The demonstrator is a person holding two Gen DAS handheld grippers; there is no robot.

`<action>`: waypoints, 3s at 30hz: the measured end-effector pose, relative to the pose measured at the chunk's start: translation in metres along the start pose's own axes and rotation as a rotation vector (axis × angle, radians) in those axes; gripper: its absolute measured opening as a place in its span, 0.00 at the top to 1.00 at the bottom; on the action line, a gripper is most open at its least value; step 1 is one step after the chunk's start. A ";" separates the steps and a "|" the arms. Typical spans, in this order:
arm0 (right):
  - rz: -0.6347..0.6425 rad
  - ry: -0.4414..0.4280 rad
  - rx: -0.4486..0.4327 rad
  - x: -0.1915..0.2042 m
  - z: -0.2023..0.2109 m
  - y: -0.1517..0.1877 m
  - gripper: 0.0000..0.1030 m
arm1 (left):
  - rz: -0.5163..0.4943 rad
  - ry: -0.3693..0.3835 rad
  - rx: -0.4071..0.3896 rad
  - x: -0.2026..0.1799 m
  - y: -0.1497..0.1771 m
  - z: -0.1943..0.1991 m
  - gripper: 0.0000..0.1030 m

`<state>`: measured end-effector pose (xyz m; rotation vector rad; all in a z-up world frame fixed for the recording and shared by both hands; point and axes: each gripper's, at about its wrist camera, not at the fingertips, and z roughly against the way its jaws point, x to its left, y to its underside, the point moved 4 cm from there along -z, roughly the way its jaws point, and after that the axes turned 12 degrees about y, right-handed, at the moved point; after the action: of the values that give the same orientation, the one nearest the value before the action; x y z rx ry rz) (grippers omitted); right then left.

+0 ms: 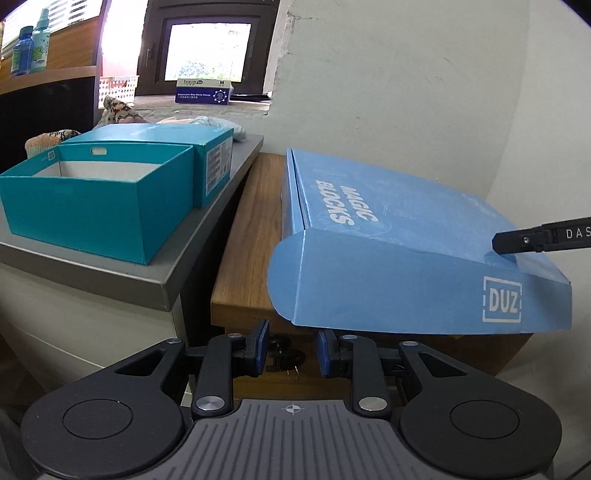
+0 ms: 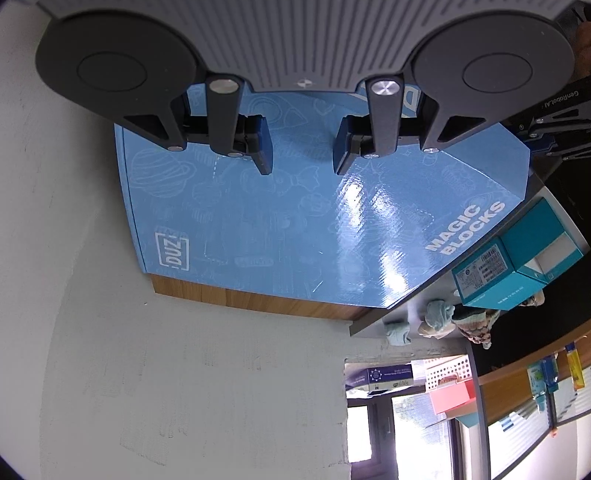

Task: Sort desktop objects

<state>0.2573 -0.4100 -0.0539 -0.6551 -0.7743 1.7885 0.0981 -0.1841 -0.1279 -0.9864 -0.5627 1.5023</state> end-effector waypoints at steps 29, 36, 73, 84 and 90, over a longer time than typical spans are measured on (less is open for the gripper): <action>0.026 -0.007 0.051 0.003 -0.005 -0.005 0.59 | -0.134 0.020 -0.070 -0.025 -0.004 0.025 0.72; 0.039 0.003 0.040 0.006 -0.006 -0.002 0.58 | -0.083 0.041 -0.013 -0.015 0.003 0.012 0.69; -0.045 -0.033 -0.073 -0.009 0.016 0.024 0.52 | -0.191 0.183 0.035 -0.062 -0.062 -0.021 0.65; -0.053 0.165 -0.207 -0.053 0.075 0.063 0.35 | -0.208 0.171 0.038 -0.064 -0.061 -0.022 0.64; -0.082 0.242 -0.168 -0.077 0.075 0.099 0.34 | -0.225 0.160 0.049 -0.067 -0.061 -0.024 0.61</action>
<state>0.1678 -0.5228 -0.0757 -0.9194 -0.7789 1.5465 0.1482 -0.2413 -0.0731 -0.9618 -0.5019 1.2204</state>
